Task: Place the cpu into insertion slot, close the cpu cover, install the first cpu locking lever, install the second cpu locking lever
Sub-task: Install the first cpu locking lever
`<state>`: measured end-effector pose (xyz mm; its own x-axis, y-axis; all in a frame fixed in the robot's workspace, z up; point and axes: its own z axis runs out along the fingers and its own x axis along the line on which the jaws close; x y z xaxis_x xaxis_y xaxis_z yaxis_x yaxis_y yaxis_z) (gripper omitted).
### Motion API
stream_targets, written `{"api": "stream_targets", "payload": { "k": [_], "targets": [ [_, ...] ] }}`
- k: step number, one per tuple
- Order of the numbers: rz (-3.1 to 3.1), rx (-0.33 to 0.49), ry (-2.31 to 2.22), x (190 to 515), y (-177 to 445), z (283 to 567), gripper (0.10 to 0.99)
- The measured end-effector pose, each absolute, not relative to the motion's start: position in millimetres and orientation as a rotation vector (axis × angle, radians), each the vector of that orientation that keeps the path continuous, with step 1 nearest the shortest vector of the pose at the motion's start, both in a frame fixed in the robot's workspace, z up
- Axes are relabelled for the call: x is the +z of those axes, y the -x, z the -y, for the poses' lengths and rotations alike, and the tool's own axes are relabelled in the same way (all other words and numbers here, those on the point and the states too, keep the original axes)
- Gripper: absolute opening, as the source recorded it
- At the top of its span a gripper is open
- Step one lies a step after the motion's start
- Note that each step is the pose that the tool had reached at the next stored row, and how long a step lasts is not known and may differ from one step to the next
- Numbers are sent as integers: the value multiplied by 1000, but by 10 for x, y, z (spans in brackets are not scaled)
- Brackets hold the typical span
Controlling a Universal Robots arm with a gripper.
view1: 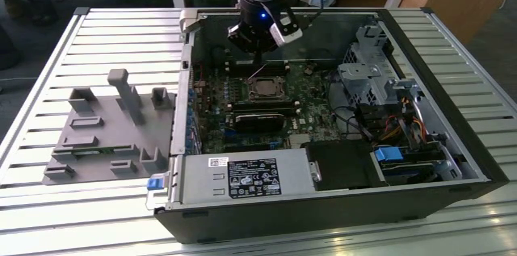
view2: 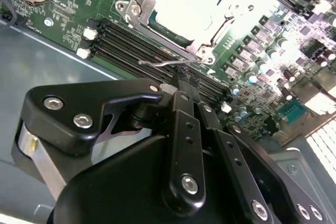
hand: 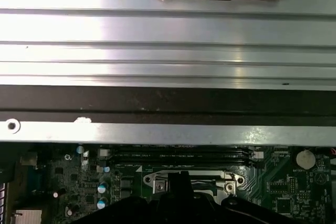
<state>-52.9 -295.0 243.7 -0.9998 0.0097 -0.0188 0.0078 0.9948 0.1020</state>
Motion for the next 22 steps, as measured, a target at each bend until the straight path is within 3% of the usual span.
{"api": "stream_targets", "payload": {
  "k": [22],
  "targets": [
    [-3118,159,-14,2350,383,2933,110]
  ]
}}
